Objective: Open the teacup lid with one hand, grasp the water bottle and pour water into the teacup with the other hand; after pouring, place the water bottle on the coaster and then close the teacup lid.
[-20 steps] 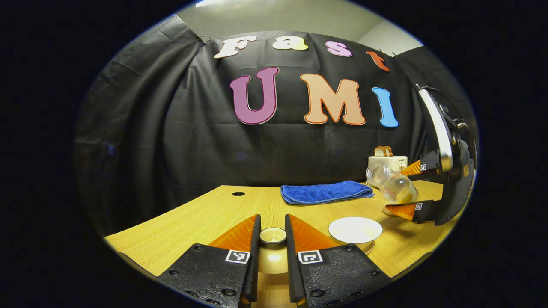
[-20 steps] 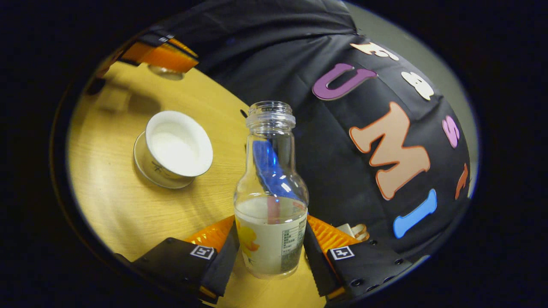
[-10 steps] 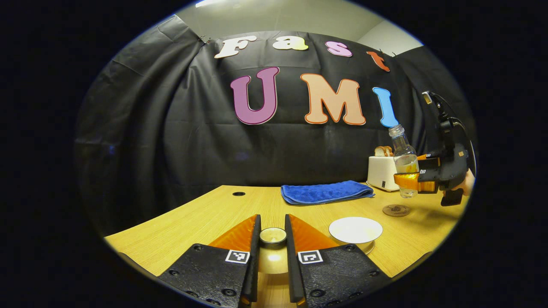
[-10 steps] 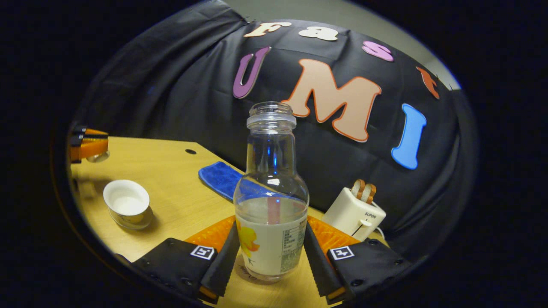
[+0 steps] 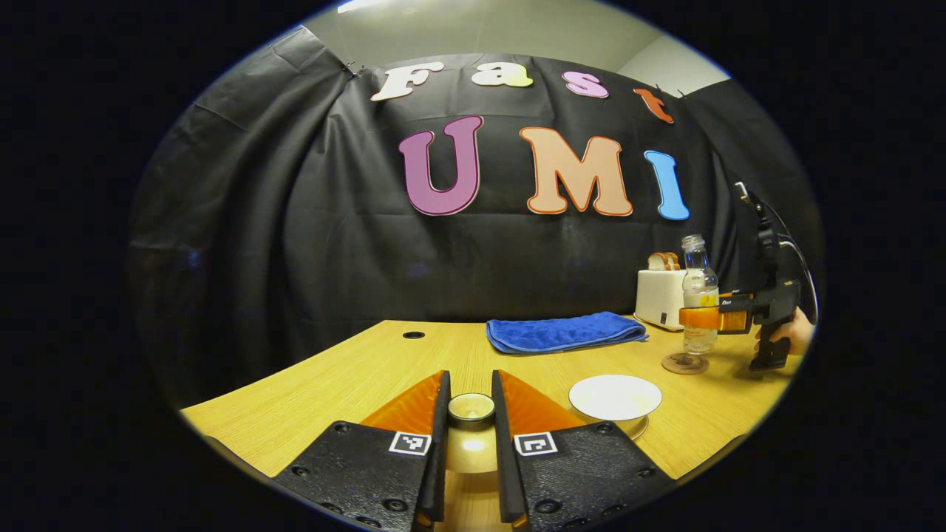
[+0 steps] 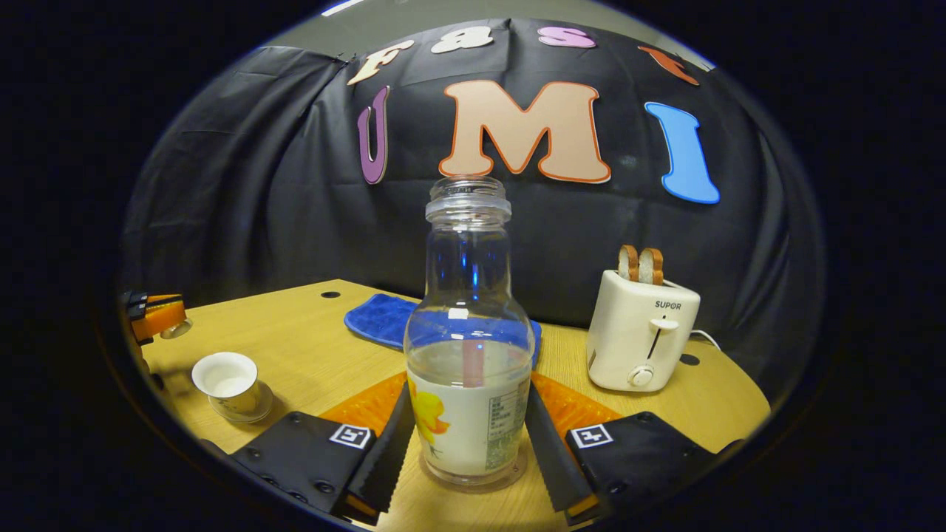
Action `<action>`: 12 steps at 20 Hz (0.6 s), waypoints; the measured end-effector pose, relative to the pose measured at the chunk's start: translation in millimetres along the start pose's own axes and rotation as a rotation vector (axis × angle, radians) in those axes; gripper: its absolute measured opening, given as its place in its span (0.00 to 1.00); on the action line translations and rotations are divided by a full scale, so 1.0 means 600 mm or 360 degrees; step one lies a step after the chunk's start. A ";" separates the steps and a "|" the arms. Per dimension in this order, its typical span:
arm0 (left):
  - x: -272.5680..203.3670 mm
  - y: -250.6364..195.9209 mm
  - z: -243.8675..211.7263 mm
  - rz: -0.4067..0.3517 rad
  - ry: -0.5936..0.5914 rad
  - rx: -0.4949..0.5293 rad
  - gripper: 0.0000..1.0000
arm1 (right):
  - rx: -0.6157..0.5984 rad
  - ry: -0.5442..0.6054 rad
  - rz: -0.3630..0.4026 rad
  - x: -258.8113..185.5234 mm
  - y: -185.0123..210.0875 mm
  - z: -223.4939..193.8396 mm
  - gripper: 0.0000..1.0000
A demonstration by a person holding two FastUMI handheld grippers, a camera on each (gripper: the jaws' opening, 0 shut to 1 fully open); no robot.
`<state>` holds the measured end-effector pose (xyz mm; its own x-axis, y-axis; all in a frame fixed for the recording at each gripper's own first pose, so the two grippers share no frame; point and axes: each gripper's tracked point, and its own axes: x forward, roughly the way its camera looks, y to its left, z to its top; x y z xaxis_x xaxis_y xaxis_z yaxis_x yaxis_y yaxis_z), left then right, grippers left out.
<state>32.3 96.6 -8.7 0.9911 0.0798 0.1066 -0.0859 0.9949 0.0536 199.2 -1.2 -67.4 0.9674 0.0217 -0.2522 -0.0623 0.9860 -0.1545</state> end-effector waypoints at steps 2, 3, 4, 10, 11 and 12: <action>0.001 0.000 0.002 0.0000 0.0000 -0.0001 0.26 | 0.0044 0.0021 0.0007 0.012 0.001 -0.012 0.84; 0.001 -0.001 0.000 0.0000 -0.0001 -0.0001 0.26 | 0.0050 0.0019 -0.0006 0.016 -0.002 -0.015 0.82; 0.001 0.000 0.000 0.0000 0.0000 -0.0001 0.26 | 0.0055 0.0016 -0.0011 0.022 -0.003 -0.018 0.84; 0.002 -0.001 0.001 0.0001 0.0000 -0.0001 0.26 | 0.0050 0.0019 -0.0051 0.028 -0.013 -0.027 0.82; 0.000 0.000 0.000 0.0001 0.0000 -0.0001 0.26 | 0.0042 0.0011 -0.0053 0.028 -0.016 -0.026 0.82; -0.001 0.001 0.000 0.0001 0.0000 -0.0001 0.26 | 0.0044 0.0019 -0.0051 0.027 -0.016 -0.028 0.81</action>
<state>31.8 96.9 -8.8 0.9910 0.0806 0.1065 -0.0865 0.9949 0.0526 211.5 -13.1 -86.4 0.9657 -0.0116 -0.2592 -0.0247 0.9904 -0.1363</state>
